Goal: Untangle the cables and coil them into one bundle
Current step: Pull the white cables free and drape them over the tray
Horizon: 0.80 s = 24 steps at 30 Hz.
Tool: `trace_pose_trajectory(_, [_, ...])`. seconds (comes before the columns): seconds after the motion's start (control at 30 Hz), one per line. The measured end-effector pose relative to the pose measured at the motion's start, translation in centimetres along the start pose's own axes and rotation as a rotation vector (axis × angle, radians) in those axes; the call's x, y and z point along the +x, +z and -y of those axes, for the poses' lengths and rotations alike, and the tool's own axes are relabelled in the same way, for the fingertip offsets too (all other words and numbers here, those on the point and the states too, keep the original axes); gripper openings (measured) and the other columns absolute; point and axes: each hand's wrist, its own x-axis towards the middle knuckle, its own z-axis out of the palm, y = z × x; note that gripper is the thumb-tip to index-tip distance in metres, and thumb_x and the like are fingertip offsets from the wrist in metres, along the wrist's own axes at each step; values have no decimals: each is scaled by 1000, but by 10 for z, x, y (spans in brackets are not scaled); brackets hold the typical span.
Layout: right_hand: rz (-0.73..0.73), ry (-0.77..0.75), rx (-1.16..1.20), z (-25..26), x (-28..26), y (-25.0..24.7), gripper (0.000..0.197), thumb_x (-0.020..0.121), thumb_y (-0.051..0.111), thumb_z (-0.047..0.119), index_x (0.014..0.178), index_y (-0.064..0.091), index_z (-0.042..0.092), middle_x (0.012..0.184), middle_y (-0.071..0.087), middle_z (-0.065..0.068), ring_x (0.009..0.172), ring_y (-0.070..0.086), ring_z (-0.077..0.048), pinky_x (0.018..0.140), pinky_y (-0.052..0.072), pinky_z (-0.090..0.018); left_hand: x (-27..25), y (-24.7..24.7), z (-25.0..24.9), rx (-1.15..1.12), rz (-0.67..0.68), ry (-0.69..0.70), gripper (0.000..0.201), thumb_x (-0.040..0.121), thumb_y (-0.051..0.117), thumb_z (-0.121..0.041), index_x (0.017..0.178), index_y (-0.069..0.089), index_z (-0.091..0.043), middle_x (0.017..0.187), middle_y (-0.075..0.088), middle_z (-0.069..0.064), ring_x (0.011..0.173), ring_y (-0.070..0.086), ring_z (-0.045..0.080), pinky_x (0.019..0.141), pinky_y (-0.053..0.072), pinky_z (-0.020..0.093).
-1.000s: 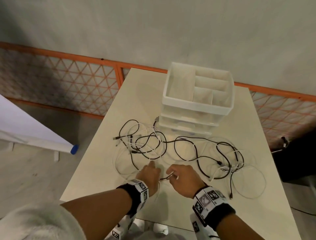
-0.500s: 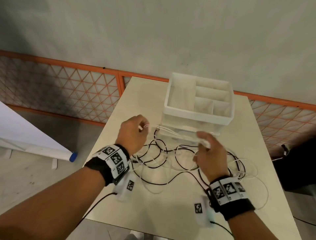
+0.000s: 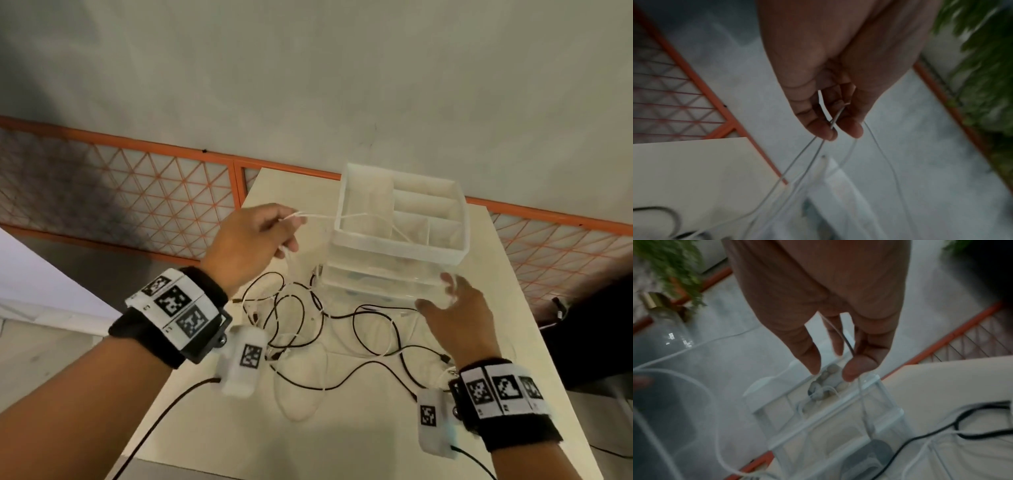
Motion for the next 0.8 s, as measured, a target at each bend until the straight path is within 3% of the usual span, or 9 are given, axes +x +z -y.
trace_pose_trajectory(0.07, [-112,-100,20,18,-13,-1,79,80,76,21,148,36,30,143,44,-8,116,59,-32,97,46,-36,0,4,-17,40,58,63,16,97,59,-31,98,75,-27,70,73,-1,67,67,15,70,57,31])
trace_pose_trajectory(0.13, [-179,-322,111,41,-26,0,85,78,79,19,149,33,34,139,43,-1,90,65,-27,82,52,-25,-4,17,-21,99,191,103,16,97,58,-30,93,74,-30,68,72,-2,71,70,21,72,56,36])
trace_pose_trajectory(0.2, [-59,-497,85,62,-36,9,75,80,79,21,144,41,36,129,47,8,67,64,-17,68,52,-17,-7,31,-23,50,301,124,18,98,57,-27,95,74,-26,63,69,-5,69,70,19,71,56,34])
trace_pose_trajectory(0.27, [71,-561,2,73,-37,25,45,85,74,27,128,58,31,116,59,9,66,61,-6,71,50,-22,-8,39,-28,-63,338,129,19,99,56,-24,98,75,-20,60,64,-4,66,66,17,68,55,32])
trace_pose_trajectory(0.33, [124,-513,-13,74,-36,34,13,93,67,29,103,71,22,96,70,10,71,61,-1,71,46,-24,-7,37,-32,-131,327,108,20,100,55,-22,100,74,-17,57,58,-3,65,64,18,65,56,33])
trace_pose_trajectory(0.47, [99,-366,184,69,-23,20,20,98,58,28,87,75,25,72,71,1,56,59,-11,54,47,-23,1,12,-21,-31,248,93,18,98,58,-25,99,75,-19,52,57,-9,58,61,13,62,56,32])
trace_pose_trajectory(0.6, [-161,-394,549,86,-1,-28,23,98,58,24,79,71,27,65,68,2,49,57,-12,48,41,-20,4,6,21,298,225,-39,22,99,54,-26,87,73,-26,67,69,0,55,60,9,53,51,23])
trace_pose_trajectory(0.7, [-169,-350,689,90,8,-55,32,99,56,42,75,67,23,65,68,-5,49,55,-19,48,40,-25,0,15,55,251,187,-246,31,100,49,-20,79,71,-18,67,68,2,67,63,18,68,58,39])
trace_pose_trajectory(0.8, [-71,-288,624,70,16,-57,35,100,53,41,75,67,22,64,70,-5,50,54,-19,49,39,-29,-1,25,62,74,142,-353,36,103,46,-29,81,68,-10,63,64,5,71,64,23,74,59,44])
